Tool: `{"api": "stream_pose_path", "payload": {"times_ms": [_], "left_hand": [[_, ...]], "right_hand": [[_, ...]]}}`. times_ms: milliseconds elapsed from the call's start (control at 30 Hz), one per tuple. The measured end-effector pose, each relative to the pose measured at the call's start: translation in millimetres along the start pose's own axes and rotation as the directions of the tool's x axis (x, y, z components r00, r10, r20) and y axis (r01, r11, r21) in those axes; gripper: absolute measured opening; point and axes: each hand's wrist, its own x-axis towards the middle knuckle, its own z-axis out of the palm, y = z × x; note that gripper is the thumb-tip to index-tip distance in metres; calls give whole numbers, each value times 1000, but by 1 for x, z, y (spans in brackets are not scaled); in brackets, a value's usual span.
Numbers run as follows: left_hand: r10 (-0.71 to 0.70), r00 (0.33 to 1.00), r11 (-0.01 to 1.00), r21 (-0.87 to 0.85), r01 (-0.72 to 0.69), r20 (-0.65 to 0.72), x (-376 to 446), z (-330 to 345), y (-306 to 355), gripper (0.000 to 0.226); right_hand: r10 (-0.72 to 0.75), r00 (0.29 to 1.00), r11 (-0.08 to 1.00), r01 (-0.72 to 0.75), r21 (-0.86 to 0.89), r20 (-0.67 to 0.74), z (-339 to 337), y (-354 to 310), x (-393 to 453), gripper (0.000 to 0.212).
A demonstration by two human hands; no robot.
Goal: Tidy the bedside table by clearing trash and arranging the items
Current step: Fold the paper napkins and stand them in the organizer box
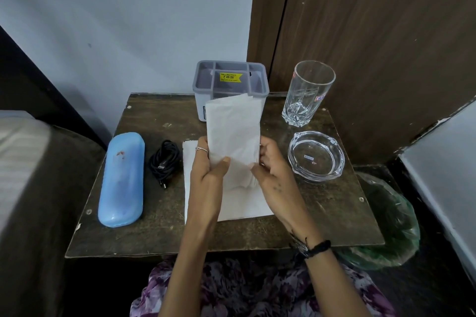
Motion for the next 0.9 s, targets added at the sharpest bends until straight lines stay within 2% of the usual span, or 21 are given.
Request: {"api": "stream_pose_path", "payload": {"times_ms": [67,133,200,333,500,633,767,900], "left_hand": [[-10,1000,994,105,7,27,1,-3,-3,41],[-16,999,977,215,8,36,2,-4,-6,34],[9,1000,963,268,-16,26,1,-4,-7,30],[39,999,954,297,-30,-25,1,-4,-6,24],[75,993,902,430,-30,-86,-6,-1,-7,28],[179,972,907,408,-104,-151,-13,-1,-2,39],[307,949,814,536,-223,-71,-14,-6,-2,35],[302,953,849,448,-278,20,8,-12,12,31]], "right_hand": [[7,1000,1000,-7,-28,-5,-3,1,2,42],[52,997,995,-47,-87,49,-3,3,2,43],[80,994,990,-71,-123,74,-2,3,0,46],[47,999,993,-48,-105,-19,-5,2,0,46],[36,999,981,-42,-190,-35,3,1,-7,35],[30,989,997,-39,-62,-148,7,-1,-12,33],[45,988,998,-39,40,-148,6,-4,-14,28],[54,992,987,-37,155,-112,-8,-21,5,20]]}}
